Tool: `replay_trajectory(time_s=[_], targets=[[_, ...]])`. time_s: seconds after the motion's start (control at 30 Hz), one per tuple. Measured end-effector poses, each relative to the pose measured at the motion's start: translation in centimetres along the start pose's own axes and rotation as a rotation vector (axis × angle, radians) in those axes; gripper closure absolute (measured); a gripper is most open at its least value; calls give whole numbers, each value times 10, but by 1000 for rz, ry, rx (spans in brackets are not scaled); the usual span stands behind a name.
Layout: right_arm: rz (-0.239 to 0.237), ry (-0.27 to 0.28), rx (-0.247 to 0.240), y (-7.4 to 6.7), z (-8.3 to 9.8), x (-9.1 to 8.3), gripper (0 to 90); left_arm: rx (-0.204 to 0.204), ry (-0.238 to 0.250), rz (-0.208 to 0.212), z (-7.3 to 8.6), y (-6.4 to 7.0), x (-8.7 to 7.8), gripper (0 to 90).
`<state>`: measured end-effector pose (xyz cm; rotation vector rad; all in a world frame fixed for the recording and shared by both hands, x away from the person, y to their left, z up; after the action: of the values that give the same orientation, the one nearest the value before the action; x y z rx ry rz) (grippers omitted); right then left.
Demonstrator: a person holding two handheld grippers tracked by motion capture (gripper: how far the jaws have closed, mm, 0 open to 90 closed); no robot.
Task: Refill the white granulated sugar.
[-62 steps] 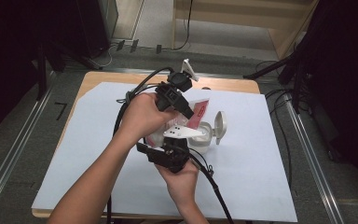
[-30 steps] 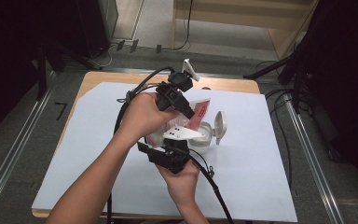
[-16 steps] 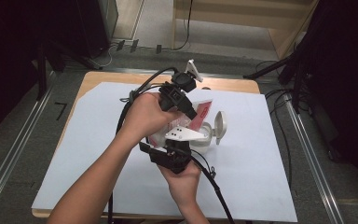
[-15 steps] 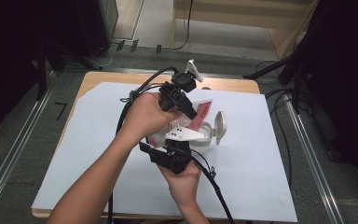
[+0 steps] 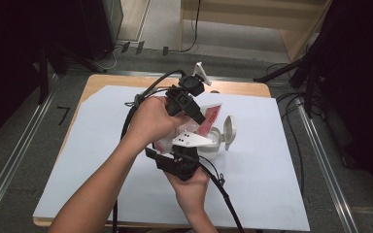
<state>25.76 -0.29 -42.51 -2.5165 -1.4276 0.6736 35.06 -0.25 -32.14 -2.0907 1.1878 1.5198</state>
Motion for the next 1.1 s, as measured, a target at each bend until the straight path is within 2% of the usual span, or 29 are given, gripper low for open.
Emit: replay_trajectory(time_s=[0.37,0.63,1.1], targets=[[-3,10,2,0,-3,-4,664,3,-1,-4,-3,3,-1,850],[-17,-8,12,2,-3,-3,661,-6,-13,4,-5,-1,1,851],[-5,-20,12,2,-4,-2,662,-10,-5,14,-4,-4,1,854]])
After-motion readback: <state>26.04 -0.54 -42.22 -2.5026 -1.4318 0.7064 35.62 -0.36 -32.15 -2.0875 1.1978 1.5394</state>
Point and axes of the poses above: each handheld gripper's, and its own axes: x roughly forward along the jaws, z roughly out of its underside, y roughly to its right, the point moved 4 cm from there along x, roughly forward along the jaws, and after that the axes turned 1 degree about -z, right-handed, at the moved point
